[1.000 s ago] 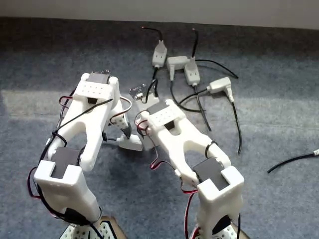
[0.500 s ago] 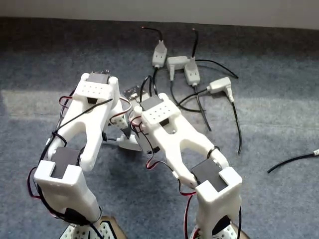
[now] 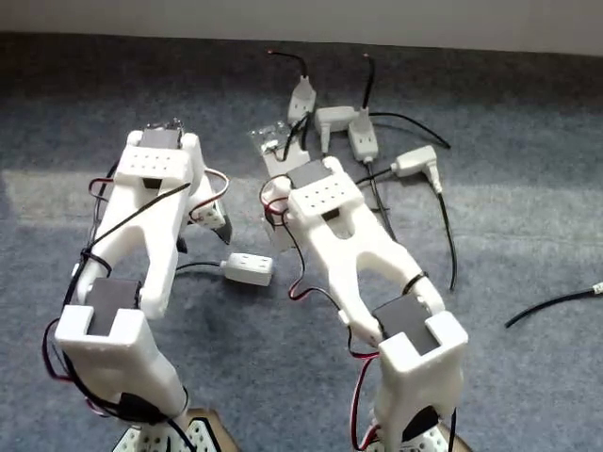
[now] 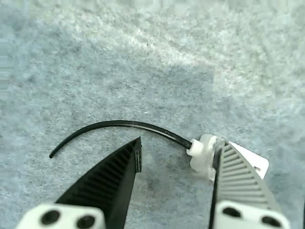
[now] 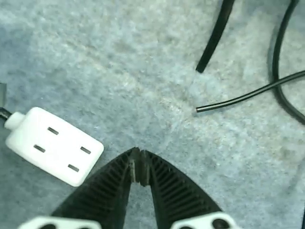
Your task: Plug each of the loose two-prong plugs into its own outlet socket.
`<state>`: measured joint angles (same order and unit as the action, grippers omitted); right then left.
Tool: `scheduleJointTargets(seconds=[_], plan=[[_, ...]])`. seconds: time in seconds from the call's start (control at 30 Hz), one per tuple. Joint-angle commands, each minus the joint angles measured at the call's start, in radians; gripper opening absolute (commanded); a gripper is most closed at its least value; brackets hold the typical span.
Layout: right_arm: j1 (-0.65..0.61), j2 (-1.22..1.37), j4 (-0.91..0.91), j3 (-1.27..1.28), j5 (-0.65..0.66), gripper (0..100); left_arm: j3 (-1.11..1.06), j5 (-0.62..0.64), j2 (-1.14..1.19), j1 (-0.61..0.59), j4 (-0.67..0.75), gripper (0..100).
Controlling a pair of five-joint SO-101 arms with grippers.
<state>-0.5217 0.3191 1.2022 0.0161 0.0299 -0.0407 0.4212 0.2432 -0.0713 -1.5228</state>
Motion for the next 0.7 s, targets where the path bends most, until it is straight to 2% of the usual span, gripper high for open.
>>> scheduleJointTargets(seconds=[0.0, 0.13, 0.23, 0.4, 0.53, 0.67], plan=[[-0.012, -0.068, 0.031, -0.044, -0.009, 0.6, 0.105, -0.011, -0.016, -0.145, -0.011, 25], [-0.094, -0.068, 0.119, -0.048, -0.009, 0.6, 0.130, -0.011, -0.008, -0.292, -0.011, 25], [-0.170, -0.068, 0.151, -0.042, -0.009, 0.6, 0.120, -0.011, -0.005, -0.348, -0.011, 25], [-0.262, -0.041, 0.116, -0.024, -0.009, 0.6, 0.045, -0.055, -0.005, -0.372, -0.002, 25], [-0.265, 0.042, -0.004, 0.022, -0.008, 0.6, 0.028, -0.124, -0.005, -0.383, -0.002, 25], [-0.265, 0.122, 0.005, 0.027, -0.003, 0.6, 0.028, -0.126, -0.005, -0.404, -0.002, 25]])
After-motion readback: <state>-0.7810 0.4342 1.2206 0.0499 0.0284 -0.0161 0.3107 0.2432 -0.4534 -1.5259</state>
